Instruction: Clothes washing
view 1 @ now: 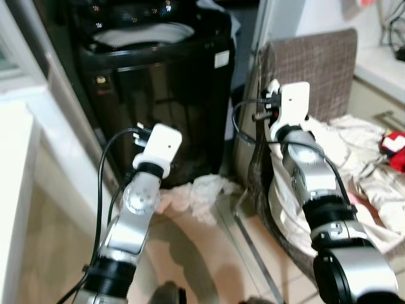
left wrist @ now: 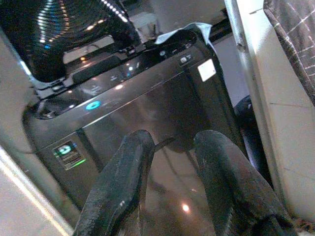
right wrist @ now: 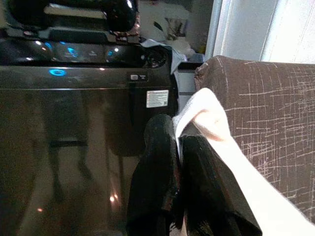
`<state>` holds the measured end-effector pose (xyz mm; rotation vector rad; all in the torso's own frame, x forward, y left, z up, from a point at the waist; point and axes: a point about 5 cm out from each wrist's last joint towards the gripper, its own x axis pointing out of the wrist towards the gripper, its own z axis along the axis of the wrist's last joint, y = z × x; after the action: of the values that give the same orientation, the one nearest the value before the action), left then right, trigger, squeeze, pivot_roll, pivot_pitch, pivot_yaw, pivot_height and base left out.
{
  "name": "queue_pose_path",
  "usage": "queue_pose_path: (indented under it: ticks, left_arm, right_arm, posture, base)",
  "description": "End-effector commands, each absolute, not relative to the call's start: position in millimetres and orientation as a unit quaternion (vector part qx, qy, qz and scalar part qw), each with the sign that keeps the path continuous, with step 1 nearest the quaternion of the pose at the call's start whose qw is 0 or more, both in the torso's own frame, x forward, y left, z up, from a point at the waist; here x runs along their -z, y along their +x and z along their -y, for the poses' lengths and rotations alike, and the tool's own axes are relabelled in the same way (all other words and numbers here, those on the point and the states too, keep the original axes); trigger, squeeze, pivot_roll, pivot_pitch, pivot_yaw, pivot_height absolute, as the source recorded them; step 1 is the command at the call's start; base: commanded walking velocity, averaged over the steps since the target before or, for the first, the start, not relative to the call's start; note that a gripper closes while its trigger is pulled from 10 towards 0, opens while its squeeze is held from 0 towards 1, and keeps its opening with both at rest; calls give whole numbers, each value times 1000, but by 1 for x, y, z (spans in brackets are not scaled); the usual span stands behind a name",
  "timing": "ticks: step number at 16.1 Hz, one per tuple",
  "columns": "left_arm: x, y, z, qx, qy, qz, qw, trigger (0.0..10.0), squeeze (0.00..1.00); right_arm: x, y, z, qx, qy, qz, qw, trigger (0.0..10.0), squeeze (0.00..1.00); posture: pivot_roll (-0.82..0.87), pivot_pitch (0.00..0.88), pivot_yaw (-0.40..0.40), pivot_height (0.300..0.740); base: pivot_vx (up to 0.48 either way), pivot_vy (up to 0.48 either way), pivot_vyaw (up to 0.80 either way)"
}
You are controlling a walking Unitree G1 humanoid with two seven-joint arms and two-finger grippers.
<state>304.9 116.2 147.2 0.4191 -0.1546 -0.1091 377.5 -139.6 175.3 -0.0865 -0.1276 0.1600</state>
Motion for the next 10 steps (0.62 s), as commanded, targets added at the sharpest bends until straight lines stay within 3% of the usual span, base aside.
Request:
queue_pose_path:
  ticks: [1, 3, 5, 7, 10]
  left_arm:
    - [-148, 305, -110, 58, 211, 78, 973, 10000, 0]
    - [-147, 306, -113, 44, 202, 71, 976, 10000, 0]
    - [-150, 307, -118, 30, 186, 74, 979, 10000, 0]
    - [-151, 308, -117, 34, 183, 77, 980, 10000, 0]
    - [-154, 311, -113, 41, 178, 84, 980, 10000, 0]
  right_arm:
    - [-182, 380, 144, -75, -49, 76, 993, 0, 208]
    - [-185, 383, 140, -83, -53, 81, 992, 0, 216]
    - [-217, 392, 134, -95, -55, 118, 987, 0, 165]
    - [-257, 402, 132, -109, -58, 158, 980, 0, 0]
    - [-319, 413, 121, -134, -103, 211, 963, 0, 0]
  posture:
    - [-56, 14, 21, 740]
    - [-52, 17, 20, 740]
    - [-53, 20, 24, 740]
    - [-59, 18, 28, 740]
    - [-72, 10, 37, 740]
  base:
    - [0, -480, 513]
    - [0, -480, 503]
    - [0, 0, 450]
    - [0, 0, 425]
    - [0, 0, 0]
